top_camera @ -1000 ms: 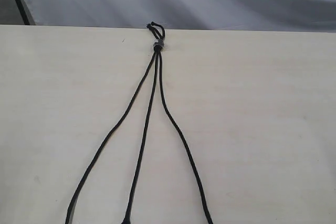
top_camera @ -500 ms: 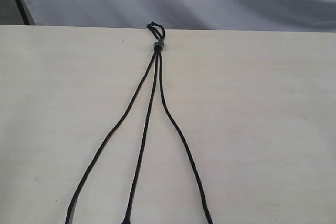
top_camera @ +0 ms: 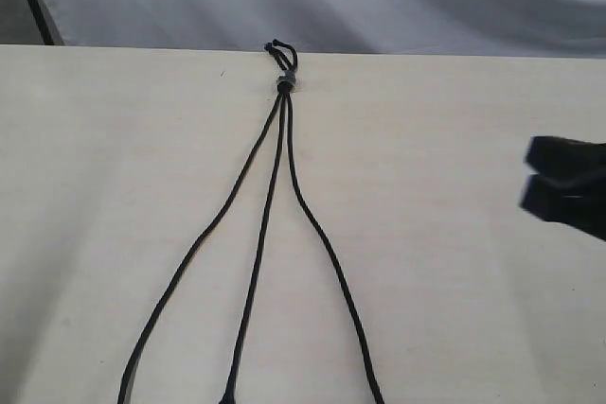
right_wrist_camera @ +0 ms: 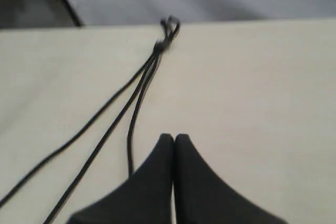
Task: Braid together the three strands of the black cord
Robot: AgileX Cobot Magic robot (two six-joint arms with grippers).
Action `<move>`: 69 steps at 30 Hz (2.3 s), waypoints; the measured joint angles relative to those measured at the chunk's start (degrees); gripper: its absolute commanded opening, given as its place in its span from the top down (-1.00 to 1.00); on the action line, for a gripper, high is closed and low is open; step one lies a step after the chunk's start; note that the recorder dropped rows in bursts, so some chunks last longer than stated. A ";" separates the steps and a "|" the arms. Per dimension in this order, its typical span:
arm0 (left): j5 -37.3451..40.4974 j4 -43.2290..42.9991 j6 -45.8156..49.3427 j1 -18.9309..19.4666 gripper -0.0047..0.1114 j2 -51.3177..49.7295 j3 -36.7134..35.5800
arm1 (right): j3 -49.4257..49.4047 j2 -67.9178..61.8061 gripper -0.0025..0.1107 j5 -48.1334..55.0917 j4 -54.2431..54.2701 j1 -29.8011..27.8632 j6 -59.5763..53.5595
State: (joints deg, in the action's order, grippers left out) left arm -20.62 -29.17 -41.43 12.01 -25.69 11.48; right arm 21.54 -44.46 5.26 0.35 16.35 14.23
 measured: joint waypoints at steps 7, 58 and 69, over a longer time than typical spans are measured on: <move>0.00 -3.10 -0.70 0.00 0.92 -10.73 0.00 | 15.27 -30.01 0.38 6.46 0.00 15.37 -0.12; 0.00 -3.20 -1.53 0.00 0.92 -13.42 0.00 | 56.17 -52.92 0.96 46.08 -15.41 1.13 -6.08; 0.00 -3.20 -1.53 0.00 0.92 -13.42 0.00 | 53.61 -65.01 0.96 44.27 -15.41 -6.05 -4.65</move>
State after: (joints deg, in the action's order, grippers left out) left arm -20.62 -32.37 -42.96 12.01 -39.10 11.48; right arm 75.15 -109.47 49.52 -15.06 10.29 9.58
